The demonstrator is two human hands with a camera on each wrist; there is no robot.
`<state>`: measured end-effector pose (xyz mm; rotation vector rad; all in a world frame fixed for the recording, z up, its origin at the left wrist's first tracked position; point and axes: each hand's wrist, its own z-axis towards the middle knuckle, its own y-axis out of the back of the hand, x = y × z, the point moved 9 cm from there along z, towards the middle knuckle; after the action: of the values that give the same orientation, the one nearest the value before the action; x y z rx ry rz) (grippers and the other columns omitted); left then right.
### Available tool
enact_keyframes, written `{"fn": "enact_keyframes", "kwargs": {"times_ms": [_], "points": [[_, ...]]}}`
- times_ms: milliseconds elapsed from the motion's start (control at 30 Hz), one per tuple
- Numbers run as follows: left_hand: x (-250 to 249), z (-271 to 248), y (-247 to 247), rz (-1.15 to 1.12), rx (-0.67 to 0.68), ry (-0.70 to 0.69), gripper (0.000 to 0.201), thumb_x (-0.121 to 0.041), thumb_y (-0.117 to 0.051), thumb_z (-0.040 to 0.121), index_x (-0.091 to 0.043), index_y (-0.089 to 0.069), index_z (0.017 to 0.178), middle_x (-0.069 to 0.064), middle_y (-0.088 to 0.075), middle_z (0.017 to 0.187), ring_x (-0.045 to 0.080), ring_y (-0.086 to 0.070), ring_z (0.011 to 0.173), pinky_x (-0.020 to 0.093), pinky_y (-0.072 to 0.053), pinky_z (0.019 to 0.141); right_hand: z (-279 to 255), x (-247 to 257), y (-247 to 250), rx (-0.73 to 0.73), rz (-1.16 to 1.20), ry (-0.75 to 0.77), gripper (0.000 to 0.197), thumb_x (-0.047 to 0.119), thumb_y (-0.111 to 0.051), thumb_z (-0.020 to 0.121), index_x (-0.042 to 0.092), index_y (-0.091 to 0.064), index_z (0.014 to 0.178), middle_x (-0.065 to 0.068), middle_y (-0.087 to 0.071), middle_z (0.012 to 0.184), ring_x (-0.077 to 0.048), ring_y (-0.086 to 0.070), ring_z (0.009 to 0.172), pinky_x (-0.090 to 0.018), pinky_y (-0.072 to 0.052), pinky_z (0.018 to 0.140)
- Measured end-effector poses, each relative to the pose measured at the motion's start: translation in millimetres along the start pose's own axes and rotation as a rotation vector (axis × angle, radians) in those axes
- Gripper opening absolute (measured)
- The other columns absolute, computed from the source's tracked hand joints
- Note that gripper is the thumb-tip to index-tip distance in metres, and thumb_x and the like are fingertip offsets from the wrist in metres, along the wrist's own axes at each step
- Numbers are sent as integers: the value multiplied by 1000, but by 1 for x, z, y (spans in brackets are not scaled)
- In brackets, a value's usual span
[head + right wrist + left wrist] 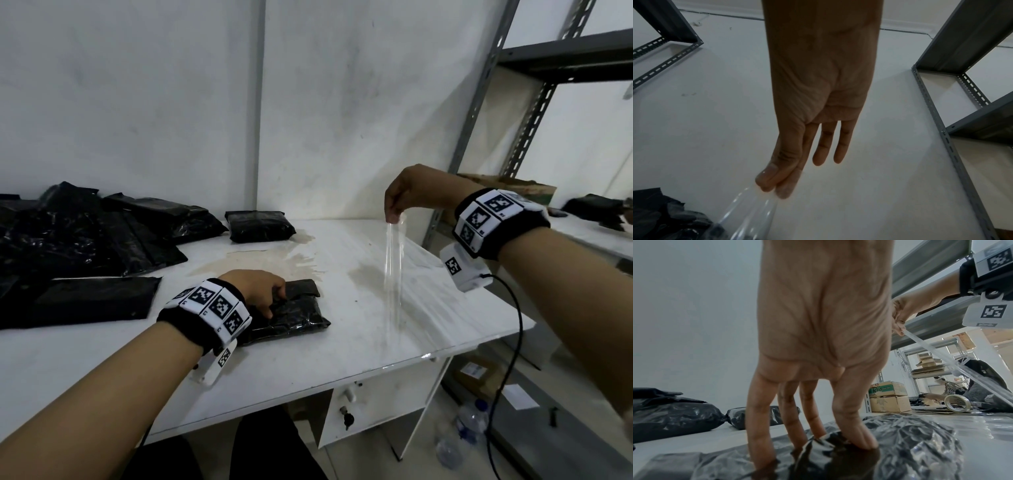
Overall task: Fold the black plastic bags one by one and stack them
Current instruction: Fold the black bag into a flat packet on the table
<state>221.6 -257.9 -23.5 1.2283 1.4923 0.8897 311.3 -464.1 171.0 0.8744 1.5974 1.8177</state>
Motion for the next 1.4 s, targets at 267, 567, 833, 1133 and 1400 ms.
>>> {"fn": "enact_keyframes", "kwargs": {"times_ms": [267, 567, 833, 1133, 1400], "points": [[4, 1, -2, -12, 8, 8, 50, -10, -71, 82, -22, -53, 128, 1, -53, 132, 21, -50, 119, 33, -39, 97, -18, 28, 88, -266, 10, 73, 14, 10, -73, 75, 23, -75, 75, -5, -74, 81, -19, -67, 81, -40, -51, 92], [9, -9, 1, -39, -15, -19, 51, -18, -68, 84, -28, -53, 132, -1, -46, 131, 21, -48, 120, 32, -38, 99, 11, 88, 117, -245, -22, 124, 6, 21, -78, 74, 25, -77, 78, 3, -73, 79, -10, -64, 79, -35, -50, 87], [15, 0, 5, -288, -168, -81, 23, -23, -58, 91, -12, -72, 107, 0, -68, 114, 12, -59, 106, 18, -41, 90, 50, 101, 75, -147, 57, 150, 8, 21, -75, 75, 28, -76, 73, 13, -73, 74, -2, -63, 78, -34, -51, 87], [34, 13, 3, -555, -217, 5, 15, -14, -53, 95, -18, -52, 80, 7, -65, 91, 20, -61, 83, 23, -50, 69, 64, 114, 60, -82, 183, 199, 7, 20, -70, 82, 24, -76, 83, 9, -75, 82, 0, -62, 76, -26, -44, 73], [40, 14, 2, -715, -217, 56, 3, -13, -50, 95, -13, -48, 94, 2, -56, 88, 11, -61, 69, 21, -50, 63, 75, 130, 52, -54, 251, 238, 5, 23, -72, 82, 26, -75, 84, 9, -75, 84, 1, -66, 80, -22, -46, 74]]}}
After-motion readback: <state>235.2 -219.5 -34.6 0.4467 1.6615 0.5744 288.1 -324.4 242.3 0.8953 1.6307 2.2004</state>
